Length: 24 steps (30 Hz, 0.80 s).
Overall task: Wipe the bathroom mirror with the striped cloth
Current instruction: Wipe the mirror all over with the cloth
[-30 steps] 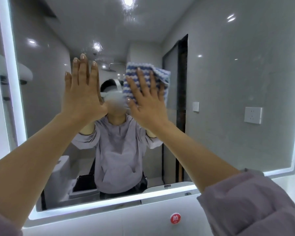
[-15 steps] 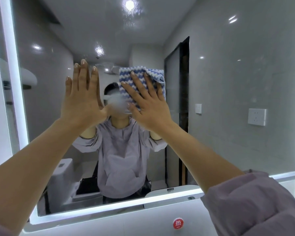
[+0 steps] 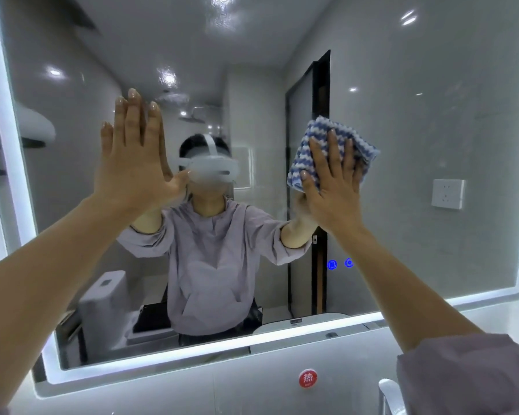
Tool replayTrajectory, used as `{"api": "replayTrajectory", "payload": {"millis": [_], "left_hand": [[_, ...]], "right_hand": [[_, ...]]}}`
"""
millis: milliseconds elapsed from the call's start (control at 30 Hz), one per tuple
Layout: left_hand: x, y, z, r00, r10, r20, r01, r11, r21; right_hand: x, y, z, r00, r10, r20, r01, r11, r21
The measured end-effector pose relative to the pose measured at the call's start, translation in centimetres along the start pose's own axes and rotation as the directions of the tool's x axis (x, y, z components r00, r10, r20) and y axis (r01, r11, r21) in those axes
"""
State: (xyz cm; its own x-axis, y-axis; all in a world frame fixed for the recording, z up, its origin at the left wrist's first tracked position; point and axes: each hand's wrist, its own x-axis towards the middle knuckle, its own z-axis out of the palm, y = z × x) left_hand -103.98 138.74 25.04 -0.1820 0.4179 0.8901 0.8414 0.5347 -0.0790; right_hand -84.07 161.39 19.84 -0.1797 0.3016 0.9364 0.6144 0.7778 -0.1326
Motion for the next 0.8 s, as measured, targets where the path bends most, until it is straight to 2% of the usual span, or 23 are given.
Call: {"api": "replayTrajectory", "payload": {"millis": [100,267,467,600,800], "left_hand": [[0.0,0.0,0.0,1.000,0.001,0.002,-0.001,1.000,0.010],[0.0,-0.1,0.2,1.000,0.005,-0.005,-0.004,1.000,0.019],[0.1,-0.5,0.6,1.000,0.008,-0.013,-0.008,1.000,0.003],[0.2,-0.7,0.8,1.000,-0.002,-0.001,0.002,1.000,-0.002],[0.2,-0.7,0.8,1.000,0.001,-0.013,-0.001,1.000,0.022]], "right_hand": [[-0.5,-1.3,0.6,0.998,0.055,-0.029,-0.055,0.998,0.023],[-2.1,-3.5,1.9,0.997,0.068,-0.048,-0.066,0.997,0.040],[-5.8,-7.8,3.5,0.998,-0.059,0.002,0.059,0.998,0.034],[-8.4,-10.5,4.4,0.972,-0.222,0.079,0.220,0.975,0.035],[-8.6,-10.4,4.0,0.956,-0.278,0.097,0.275,0.960,0.048]]}}
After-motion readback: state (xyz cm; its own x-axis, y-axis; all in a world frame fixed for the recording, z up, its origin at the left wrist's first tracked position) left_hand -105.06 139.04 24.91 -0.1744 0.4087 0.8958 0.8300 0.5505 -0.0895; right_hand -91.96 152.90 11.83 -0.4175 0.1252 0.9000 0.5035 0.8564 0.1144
